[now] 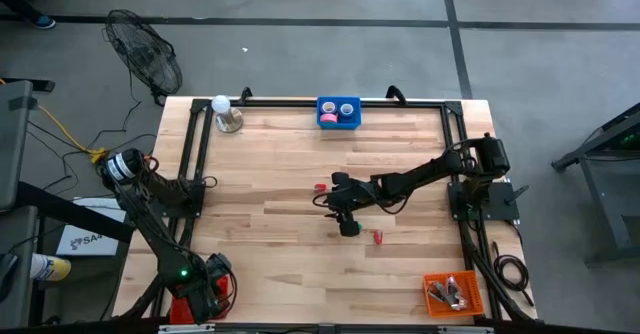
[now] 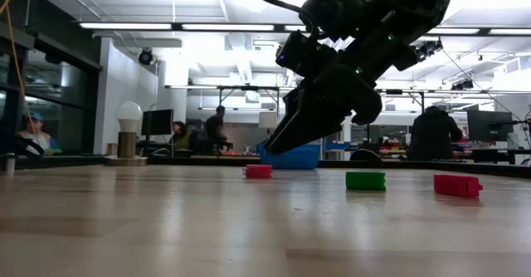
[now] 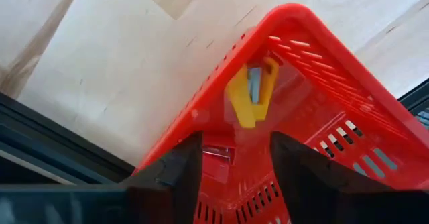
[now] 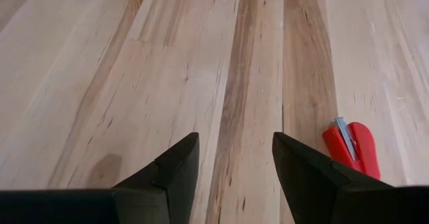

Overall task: Pick and place Stapler, Stapler remover, tape
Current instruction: Put the top red stapler into the red bin

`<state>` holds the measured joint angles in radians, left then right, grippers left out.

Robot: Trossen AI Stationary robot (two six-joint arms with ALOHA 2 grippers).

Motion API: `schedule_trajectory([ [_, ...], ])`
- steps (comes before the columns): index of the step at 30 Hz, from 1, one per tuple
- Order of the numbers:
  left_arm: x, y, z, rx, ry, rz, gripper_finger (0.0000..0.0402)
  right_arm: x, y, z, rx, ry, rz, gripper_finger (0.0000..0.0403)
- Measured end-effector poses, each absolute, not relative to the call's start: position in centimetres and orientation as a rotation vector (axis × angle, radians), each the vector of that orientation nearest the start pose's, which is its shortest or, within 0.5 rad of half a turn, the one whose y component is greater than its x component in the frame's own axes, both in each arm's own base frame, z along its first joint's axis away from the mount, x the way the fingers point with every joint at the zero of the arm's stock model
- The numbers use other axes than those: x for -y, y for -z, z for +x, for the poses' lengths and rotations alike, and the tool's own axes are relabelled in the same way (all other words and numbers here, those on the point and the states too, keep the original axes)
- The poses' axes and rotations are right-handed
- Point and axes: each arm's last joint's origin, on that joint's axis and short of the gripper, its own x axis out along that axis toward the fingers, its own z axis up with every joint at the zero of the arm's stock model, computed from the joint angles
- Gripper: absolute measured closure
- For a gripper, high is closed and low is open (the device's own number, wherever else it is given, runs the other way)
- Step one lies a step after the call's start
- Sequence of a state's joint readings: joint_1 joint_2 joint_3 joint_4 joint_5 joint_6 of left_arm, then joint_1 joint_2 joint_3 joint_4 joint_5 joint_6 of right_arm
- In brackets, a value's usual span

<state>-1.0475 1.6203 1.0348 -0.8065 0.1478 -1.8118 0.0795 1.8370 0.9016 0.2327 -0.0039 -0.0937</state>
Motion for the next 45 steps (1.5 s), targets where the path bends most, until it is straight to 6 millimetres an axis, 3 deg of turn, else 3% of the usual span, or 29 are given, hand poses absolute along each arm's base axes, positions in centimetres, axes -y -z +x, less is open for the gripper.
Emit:
schedule_trajectory([
  [7, 25.3, -18.7, 14.0, -1.633, -0.420, -0.771, 0.0203, -2.8, -13.4, 35.6, -0.698, -0.113, -0.116, 0.0222],
  [15, 25.7, -19.0, 14.0, -1.700, -0.415, -0.845, 0.0202, -2.8, -13.4, 35.6, -0.698, -0.113, -0.117, 0.0221],
  [22, 25.7, -20.5, 14.0, -1.702, -0.443, -0.833, 0.0202, -2.8, -13.4, 35.6, -0.698, -0.115, -0.123, 0.0221],
  [36, 24.0, -21.7, 13.9, -1.683, -0.576, -0.716, 0.0202, -2.4, -13.4, 35.6, -0.707, -0.023, -0.246, 0.0221],
  [45, 21.4, -21.7, 16.4, -1.612, -0.539, -0.552, 0.0202, -0.7, -13.2, 35.5, -0.731, -0.006, -0.219, 0.0221],
])
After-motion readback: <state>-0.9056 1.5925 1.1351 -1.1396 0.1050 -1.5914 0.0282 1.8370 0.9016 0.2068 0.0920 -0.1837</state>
